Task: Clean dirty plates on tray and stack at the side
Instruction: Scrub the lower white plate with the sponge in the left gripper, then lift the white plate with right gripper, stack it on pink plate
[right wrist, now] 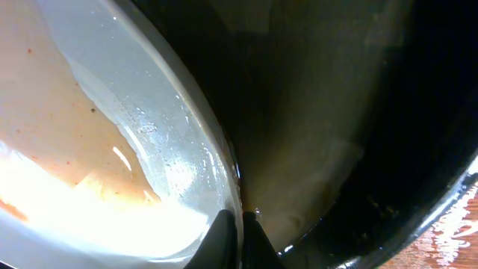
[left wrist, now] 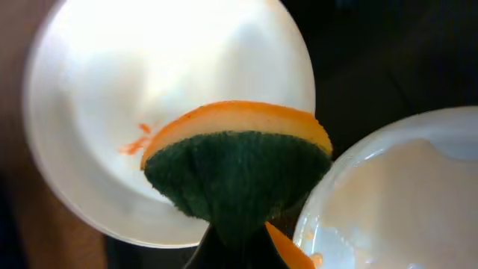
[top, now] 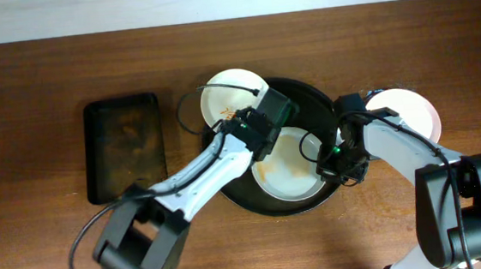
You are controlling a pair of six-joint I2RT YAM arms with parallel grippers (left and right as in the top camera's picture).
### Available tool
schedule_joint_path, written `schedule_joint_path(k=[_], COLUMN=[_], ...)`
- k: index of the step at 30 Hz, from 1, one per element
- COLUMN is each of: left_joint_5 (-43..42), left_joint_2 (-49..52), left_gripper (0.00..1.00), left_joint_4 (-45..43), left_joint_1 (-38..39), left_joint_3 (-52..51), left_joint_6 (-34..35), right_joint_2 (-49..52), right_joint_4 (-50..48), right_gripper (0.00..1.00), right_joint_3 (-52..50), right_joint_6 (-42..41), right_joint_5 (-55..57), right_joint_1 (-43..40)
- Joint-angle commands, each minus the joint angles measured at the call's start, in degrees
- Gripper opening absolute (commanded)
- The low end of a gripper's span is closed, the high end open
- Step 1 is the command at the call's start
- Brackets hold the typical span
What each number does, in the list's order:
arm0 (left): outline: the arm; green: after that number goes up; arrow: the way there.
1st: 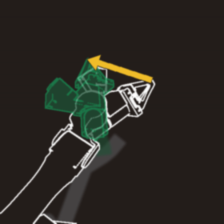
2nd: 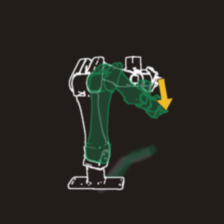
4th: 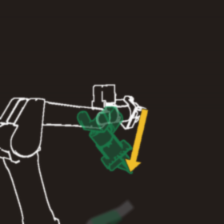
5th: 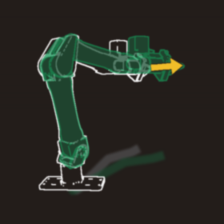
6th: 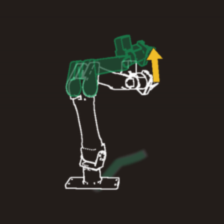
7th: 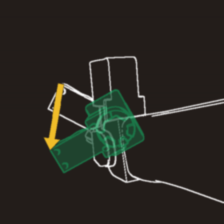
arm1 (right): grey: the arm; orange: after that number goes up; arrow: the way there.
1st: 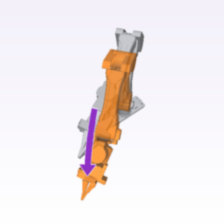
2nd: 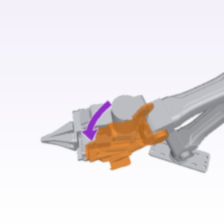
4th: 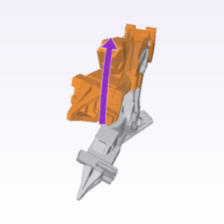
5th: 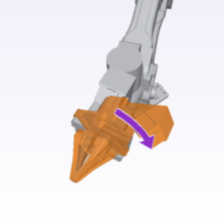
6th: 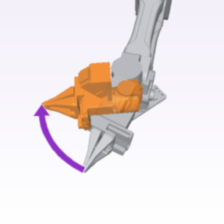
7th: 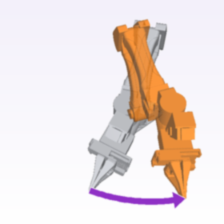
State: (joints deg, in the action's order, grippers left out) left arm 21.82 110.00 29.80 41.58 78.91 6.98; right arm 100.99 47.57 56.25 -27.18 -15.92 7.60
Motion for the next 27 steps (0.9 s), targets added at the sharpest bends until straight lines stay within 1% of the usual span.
schedule_joint_path(k=[1, 2, 4, 6, 9, 11, 15, 17, 18, 20, 21, 22, 23, 27], left_joint_5=[1.33, 0.87, -4.17, -13.9, -26.36, -30.05, -30.88, -31.06, -31.06, -31.06, -31.06, -31.06, -31.06, -31.06], left_joint_2=[-8.09, -9.64, -12.33, -14.43, -14.88, -14.88, -14.88, -14.88, -14.88, -14.88, -14.88, -14.88, -14.88, -14.88], left_gripper=[0.0, 0.0, 0.0, 0.0, 0.0, 0.0, 0.0, 0.0, 0.0, 0.0, 0.0, 0.0, 0.0, 0.0], left_joint_4=[3.91, 5.55, 8.35, 11.06, 14.47, 16.2, 17.9, 18.51, 18.67, 18.67, 18.67, 18.73, 18.71, 18.73], left_joint_1=[-0.11, -0.17, -1.64, -5.73, -13.88, -18.84, -24.59, -25.94, -26.32, -26.32, -26.32, -26.34, -26.32, -26.34], left_joint_3=[-0.31, -0.31, -0.31, -0.31, -0.33, -0.33, -0.33, -0.33, -0.33, -0.33, -0.33, -0.33, -0.33, -0.33], left_joint_6=[-0.46, 1.29, 4.37, 7.19, 7.58, 7.58, 7.56, 7.56, 7.56, 7.56, 7.56, 7.56, 7.56, 7.56], right_joint_2=[1.64, 1.64, 1.64, 1.57, 0.66, -1.68, -9.4, -13.99, -18.45, -20.65, -21.46, -22.08, -22.01, -21.88], right_joint_4=[1.46, 1.01, -0.52, -1.07, 3.93, 7.26, 11.45, 12.74, 13.49, 13.44, 13.55, 13.79, 13.79, 13.75], right_gripper=[0.04, 0.04, 0.04, 0.04, 0.04, 0.04, 0.04, 0.04, 0.04, 0.04, 0.04, 0.04, 0.04, 0.04], right_joint_3=[-2.14, -2.14, -2.12, -0.37, 5.92, 9.38, 13.64, 13.94, 13.94, 13.94, 13.94, 13.94, 13.94, 13.94], right_joint_6=[0.83, 0.83, 0.9, 3.21, 4.68, 4.72, 5.97, 5.97, 6.45, 7.54, 7.56, 7.69, 7.72, 7.69], right_joint_5=[6.32, 6.32, 6.34, 6.4, 10.95, 14.14, 21.14, 27.47, 34.86, 39.45, 42.58, 48.24, 51.65, 62.82], right_joint_1=[0.26, 0.26, 0.26, 0.26, 0.28, 0.28, 0.35, 0.35, 1.07, 2.69, 4.0, 6.88, 9.14, 20.02])
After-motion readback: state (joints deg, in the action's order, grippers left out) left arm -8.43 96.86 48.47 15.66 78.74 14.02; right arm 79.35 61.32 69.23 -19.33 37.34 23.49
